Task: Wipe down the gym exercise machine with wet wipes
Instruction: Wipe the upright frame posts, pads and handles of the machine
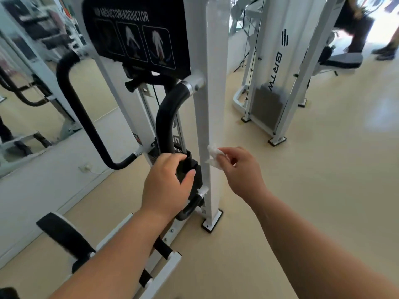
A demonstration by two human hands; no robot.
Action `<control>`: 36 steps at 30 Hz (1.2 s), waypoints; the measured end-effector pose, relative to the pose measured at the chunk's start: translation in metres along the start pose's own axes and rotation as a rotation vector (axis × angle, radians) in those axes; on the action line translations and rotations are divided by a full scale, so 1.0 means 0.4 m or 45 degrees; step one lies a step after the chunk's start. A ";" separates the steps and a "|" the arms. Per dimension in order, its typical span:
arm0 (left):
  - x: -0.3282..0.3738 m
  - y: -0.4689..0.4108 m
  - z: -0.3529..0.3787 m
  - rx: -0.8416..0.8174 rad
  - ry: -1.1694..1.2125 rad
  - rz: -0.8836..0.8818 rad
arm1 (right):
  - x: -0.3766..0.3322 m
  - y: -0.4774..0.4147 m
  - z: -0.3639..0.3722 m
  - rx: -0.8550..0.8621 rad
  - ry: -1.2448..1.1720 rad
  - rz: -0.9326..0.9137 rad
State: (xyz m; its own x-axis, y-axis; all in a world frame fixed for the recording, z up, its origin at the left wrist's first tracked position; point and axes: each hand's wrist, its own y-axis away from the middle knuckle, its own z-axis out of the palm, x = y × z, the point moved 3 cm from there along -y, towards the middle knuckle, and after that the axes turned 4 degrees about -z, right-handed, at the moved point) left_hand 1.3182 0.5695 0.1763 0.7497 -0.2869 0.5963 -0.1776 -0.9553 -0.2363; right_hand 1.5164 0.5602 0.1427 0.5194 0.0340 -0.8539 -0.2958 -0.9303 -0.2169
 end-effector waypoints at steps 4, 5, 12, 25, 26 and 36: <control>0.057 -0.086 -0.070 0.191 0.005 0.251 | -0.076 -0.075 -0.015 0.090 0.011 -0.066; 0.064 -0.113 -0.086 0.249 -0.008 0.307 | -0.096 -0.093 -0.018 0.125 0.028 -0.087; 0.132 -0.331 -0.149 0.447 0.005 0.561 | -0.241 -0.227 -0.095 0.548 0.084 -0.254; 0.167 -0.493 -0.114 0.275 0.209 0.404 | -0.353 -0.456 -0.137 0.827 0.467 -1.068; 0.164 -0.495 -0.114 0.307 0.214 0.366 | -0.345 -0.461 -0.142 0.827 0.531 -1.146; 0.138 -0.493 -0.124 0.422 0.314 0.183 | -0.391 -0.494 -0.128 0.843 0.963 -1.460</control>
State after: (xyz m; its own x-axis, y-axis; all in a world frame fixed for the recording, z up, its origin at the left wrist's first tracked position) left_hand 1.3628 0.7387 0.2939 0.5503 -0.4625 0.6952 -0.0246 -0.8412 -0.5401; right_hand 1.5346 0.7199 0.3431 0.9257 0.2206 0.3072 0.3512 -0.2001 -0.9147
